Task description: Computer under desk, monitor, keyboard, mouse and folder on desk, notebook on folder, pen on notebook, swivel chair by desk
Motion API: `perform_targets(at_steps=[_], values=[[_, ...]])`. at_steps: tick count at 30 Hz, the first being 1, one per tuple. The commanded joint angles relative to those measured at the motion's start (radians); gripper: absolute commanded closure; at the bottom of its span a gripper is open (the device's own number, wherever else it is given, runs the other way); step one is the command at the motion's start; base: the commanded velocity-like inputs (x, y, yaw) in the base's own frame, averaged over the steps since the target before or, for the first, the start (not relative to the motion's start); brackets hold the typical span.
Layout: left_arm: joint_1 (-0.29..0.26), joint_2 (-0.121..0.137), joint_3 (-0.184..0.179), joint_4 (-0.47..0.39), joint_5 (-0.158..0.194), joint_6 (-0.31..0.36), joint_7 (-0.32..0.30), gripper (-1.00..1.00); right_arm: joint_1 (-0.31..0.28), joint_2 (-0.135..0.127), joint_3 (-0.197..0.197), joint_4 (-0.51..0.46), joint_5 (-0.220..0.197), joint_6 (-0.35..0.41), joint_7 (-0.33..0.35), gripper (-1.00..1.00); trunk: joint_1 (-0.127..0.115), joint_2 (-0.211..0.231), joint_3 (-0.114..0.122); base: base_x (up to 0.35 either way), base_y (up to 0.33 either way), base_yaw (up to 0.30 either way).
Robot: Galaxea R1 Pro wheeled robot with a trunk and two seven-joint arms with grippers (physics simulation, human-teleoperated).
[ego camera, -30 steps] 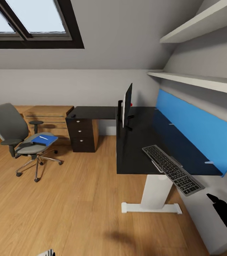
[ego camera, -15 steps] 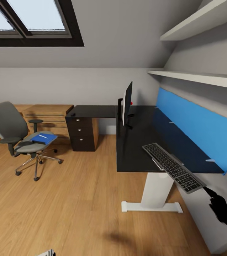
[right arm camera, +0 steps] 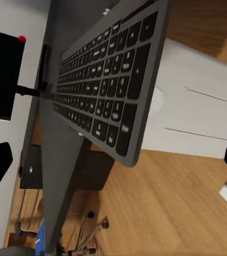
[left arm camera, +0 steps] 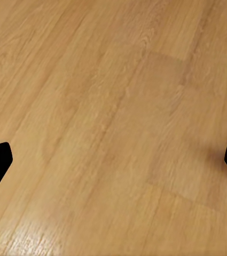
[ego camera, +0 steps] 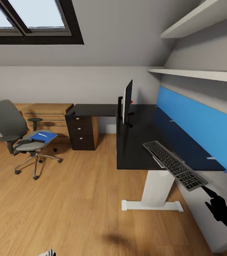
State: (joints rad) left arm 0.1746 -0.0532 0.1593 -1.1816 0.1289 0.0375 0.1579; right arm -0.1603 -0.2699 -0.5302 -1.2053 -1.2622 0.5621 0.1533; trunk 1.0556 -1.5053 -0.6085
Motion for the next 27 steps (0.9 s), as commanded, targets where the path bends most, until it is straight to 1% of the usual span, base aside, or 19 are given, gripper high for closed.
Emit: perform_targets(at_steps=[1, 5, 11, 15, 21, 24, 27], values=[[0.000, 0.000, 0.000, -0.002, 0.009, 0.004, 0.002, -1.00, -0.001, -0.003, -0.002, 0.001, -0.001, 0.006, 0.003, -1.00, 0.004, -0.008, -0.004, 0.000, 0.000, 0.000], [0.000, 0.000, 0.000, -0.002, 0.009, 0.004, 0.002, -1.00, -0.001, -0.008, -0.002, 0.001, -0.001, 0.008, 0.009, -1.00, 0.019, -0.036, -0.017, 0.000, 0.000, 0.000], [0.000, 0.000, 0.002, -0.002, 0.009, 0.003, 0.000, -1.00, -0.001, -0.009, -0.002, 0.000, 0.003, 0.009, 0.036, -1.00, 0.019, -0.036, -0.017, 0.000, 0.000, 0.000], [0.000, 0.001, 0.002, -0.001, 0.009, 0.002, 0.000, -1.00, -0.001, -0.009, -0.002, 0.000, 0.004, 0.009, 0.039, -1.00, 0.019, -0.036, -0.017, 0.008, 0.001, 0.000], [0.000, 0.002, 0.003, -0.001, 0.009, 0.002, 0.001, -1.00, -0.001, -0.010, -0.002, 0.003, 0.004, 0.008, 0.040, -1.00, 0.019, -0.036, -0.017, 0.156, 0.046, 0.000], [0.000, 0.002, 0.003, 0.000, 0.009, 0.002, 0.001, -1.00, -0.001, -0.010, -0.002, 0.005, 0.004, 0.008, 0.040, -1.00, 0.019, -0.036, -0.017, 0.054, 0.012, 0.000], [0.000, 0.002, 0.003, 0.001, 0.009, 0.002, 0.002, -1.00, -0.001, -0.014, -0.002, 0.030, 0.004, 0.008, 0.041, -1.00, 0.019, -0.036, -0.017, 0.020, 0.004, 0.000]])
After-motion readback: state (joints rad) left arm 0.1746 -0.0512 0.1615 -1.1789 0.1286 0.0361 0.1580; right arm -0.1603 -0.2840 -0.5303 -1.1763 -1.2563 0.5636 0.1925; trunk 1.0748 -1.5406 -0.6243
